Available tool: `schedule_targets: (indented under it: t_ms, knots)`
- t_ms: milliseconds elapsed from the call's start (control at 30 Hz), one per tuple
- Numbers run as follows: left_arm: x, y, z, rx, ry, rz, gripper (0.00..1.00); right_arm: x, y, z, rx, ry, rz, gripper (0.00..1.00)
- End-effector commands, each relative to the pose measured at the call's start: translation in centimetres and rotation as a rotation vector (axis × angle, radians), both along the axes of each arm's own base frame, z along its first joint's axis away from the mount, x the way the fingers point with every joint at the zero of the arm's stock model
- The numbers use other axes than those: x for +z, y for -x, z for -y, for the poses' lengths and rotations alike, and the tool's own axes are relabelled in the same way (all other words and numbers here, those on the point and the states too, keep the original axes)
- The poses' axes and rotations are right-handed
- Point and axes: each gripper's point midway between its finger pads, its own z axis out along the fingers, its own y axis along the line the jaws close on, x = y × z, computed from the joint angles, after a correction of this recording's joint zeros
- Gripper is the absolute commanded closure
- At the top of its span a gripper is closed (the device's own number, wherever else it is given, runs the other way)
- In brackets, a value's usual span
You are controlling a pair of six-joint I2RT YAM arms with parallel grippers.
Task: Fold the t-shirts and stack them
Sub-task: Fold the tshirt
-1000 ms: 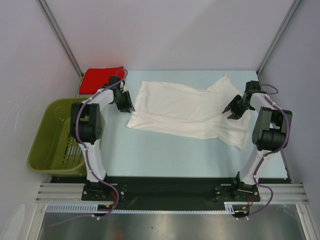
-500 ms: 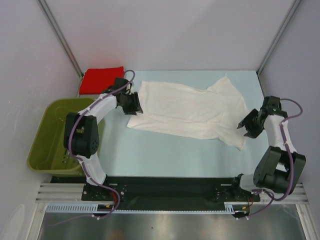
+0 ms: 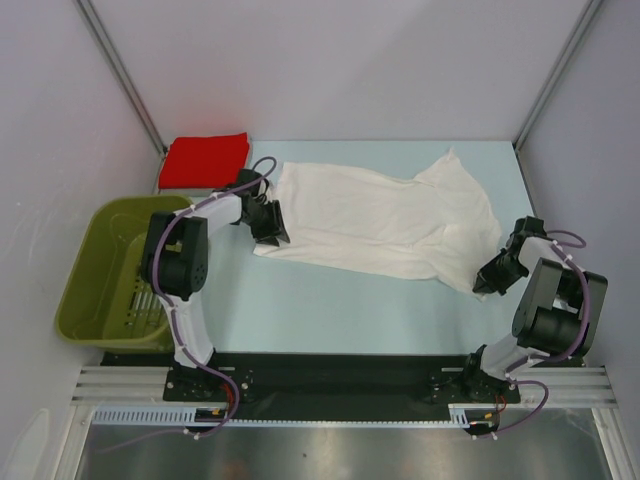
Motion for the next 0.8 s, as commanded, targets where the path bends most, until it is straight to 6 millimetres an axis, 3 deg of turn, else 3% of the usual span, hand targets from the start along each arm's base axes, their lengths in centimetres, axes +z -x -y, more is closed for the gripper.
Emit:
schedule_targets:
  t_ms: [0,133,233,300,433,533,600,700,767]
  knots:
    - [-0.6,0.1,-1.8,0.017,-0.042,0.012,0.56,-1.6,1.3,3.1,-0.063,0.148,-0.088,0.94]
    - [-2.0,1.4,-2.7,0.026,-0.071,-0.031,0.57,-2.4,3.3,5.6,-0.100,0.270,-0.217,0.95]
    - [-2.4,2.1,-3.1,0.029,-0.087,-0.044,0.58,-1.5,3.8,8.0,-0.099,0.389,-0.275,0.95]
    - [-2.3,2.3,-3.4,0.030,-0.097,-0.037,0.58,-0.6,3.2,9.1,-0.076,0.437,-0.266,0.95]
    - [-2.5,3.4,-3.9,0.035,-0.119,-0.050,0.58,0.8,2.3,9.2,-0.069,0.431,-0.237,0.90]
    - [-1.9,3.9,-4.0,0.031,-0.117,-0.040,0.58,2.3,0.4,7.0,-0.015,0.316,-0.157,0.81]
    - [-0.7,3.8,-4.0,0.028,-0.113,-0.008,0.58,3.8,-0.9,4.3,0.037,0.216,-0.064,0.74]
    - [1.4,3.5,-3.7,0.028,-0.093,0.035,0.57,7.2,-3.9,1.5,0.092,0.118,0.144,0.53]
    - [2.4,3.2,-3.7,0.034,-0.090,0.059,0.57,9.1,-5.7,-0.1,0.144,0.072,0.257,0.46]
